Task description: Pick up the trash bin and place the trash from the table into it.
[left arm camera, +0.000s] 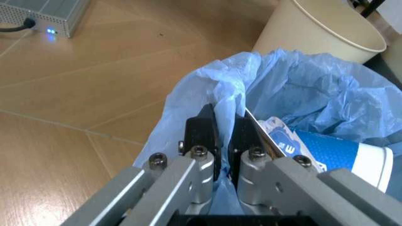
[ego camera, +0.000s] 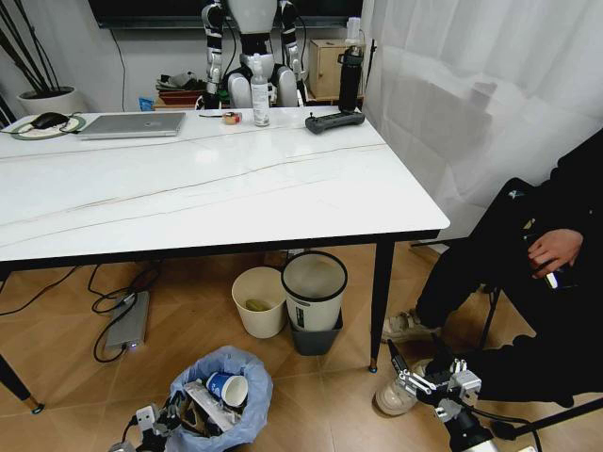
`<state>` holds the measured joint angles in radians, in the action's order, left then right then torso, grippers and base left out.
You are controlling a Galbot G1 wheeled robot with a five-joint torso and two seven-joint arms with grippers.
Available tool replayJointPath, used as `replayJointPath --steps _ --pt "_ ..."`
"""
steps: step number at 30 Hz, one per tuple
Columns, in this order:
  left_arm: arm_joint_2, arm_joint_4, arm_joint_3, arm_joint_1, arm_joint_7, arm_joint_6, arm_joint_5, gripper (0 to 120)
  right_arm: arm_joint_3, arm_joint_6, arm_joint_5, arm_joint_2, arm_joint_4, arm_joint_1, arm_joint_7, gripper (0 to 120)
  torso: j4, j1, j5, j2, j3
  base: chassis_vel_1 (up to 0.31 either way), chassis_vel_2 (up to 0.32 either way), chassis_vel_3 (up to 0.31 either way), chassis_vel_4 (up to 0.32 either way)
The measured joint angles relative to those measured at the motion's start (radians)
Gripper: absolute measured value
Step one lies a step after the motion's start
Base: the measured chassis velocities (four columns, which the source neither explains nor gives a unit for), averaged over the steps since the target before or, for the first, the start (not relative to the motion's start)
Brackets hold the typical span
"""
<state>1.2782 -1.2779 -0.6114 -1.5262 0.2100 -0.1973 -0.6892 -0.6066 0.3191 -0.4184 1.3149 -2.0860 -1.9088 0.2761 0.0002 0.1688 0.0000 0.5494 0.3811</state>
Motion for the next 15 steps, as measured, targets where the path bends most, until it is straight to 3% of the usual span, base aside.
replayJointPath --steps 14,15 --pt "0.007 0.045 0.001 0.019 0.023 -0.007 -0.012 0 0.0 0.0 0.0 0.0 0.0 0.0 0.0 100 -0.0001 0.002 0.0 0.005 0.003 0.0 0.0 0.0 0.0" --pt "0.007 0.049 0.001 0.02 0.027 -0.008 -0.014 4 0.0 0.0 0.0 0.0 0.0 0.0 0.0 100 -0.0001 0.002 0.0 0.006 0.003 0.0 0.0 0.0 0.0"
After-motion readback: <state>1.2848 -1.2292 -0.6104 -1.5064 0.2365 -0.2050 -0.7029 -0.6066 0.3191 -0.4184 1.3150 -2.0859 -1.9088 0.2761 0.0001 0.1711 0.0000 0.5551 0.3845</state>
